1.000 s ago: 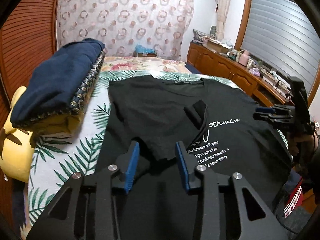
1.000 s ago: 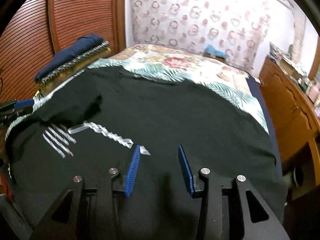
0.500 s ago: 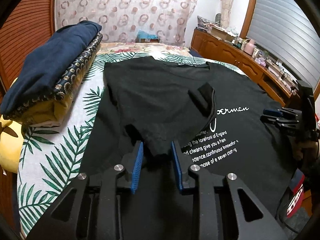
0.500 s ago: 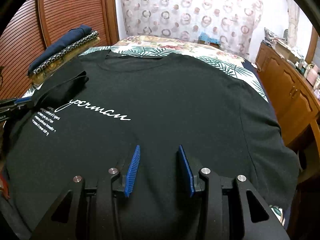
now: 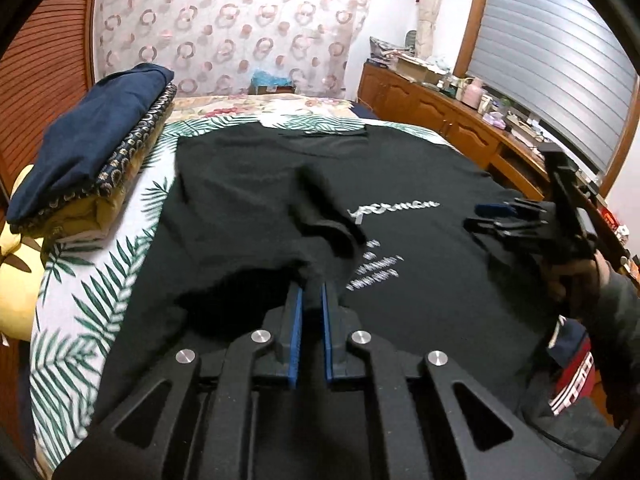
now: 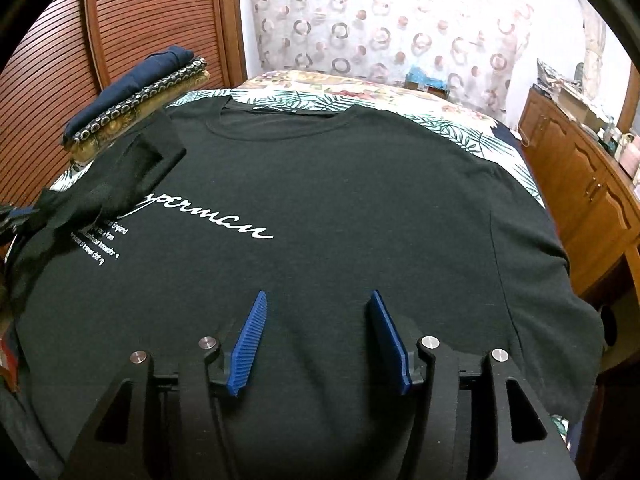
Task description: Fold small clothes
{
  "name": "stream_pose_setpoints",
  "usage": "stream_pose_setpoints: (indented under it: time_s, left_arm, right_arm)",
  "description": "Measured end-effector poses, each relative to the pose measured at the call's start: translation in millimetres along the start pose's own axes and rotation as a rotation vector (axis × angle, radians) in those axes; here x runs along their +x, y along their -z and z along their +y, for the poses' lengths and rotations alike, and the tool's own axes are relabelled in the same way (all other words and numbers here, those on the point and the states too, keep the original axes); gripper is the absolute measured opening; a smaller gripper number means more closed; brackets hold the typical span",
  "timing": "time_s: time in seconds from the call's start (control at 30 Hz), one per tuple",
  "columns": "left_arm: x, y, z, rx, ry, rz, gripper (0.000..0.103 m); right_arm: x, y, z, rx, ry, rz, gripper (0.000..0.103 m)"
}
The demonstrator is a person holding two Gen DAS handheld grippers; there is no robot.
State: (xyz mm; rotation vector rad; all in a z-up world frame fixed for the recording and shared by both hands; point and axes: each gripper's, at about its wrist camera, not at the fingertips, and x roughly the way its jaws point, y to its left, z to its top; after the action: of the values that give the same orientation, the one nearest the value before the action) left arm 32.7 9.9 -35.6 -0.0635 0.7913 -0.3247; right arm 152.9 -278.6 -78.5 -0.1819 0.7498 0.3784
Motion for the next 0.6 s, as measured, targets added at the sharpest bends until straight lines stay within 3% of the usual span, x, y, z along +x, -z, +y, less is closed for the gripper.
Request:
stream_pose_setpoints:
  time_s: [0.13, 0.2, 0.37, 0.47, 0.57, 0.6]
  left_arm:
    - [-6.1, 5.7, -9.3, 0.010, -0.009, 0.000, 0.015]
    - [-10.1, 5.8, -11.2, 0.005, -0.011, -0.013, 0.027]
    - [-26.2, 2.5, -6.9, 0.000, -0.023, -0.068, 0.045]
    - [-28.9, -0.5, -2.6, 0.008, -0.048, -0.079, 0.049]
    - [-31.6, -2.5, 5.9, 0.005, -0.066, -0.099, 0.078]
    - [-32.4, -3.6, 10.5, -0.004, -0.067, -0.109, 0.080]
  right_arm:
    - [-1.1, 0.9, -0.2, -0.001, 0.002, 0.000, 0.058]
    - [-1.0, 0.9, 0.1, -0.001, 0.001, 0.000, 0.058]
    - [-1.8, 0.8, 0.0, -0.003, 0.006, 0.001, 0.058]
    - [-3.1, -0.8, 1.5, -0.012, 0.022, 0.005, 0.058]
    - [-10.7, -5.6, 5.5, -0.010, -0.006, -0.012, 0.058]
    - [-14.8, -8.6, 9.9, -0.018, -0.016, -0.023, 0.058]
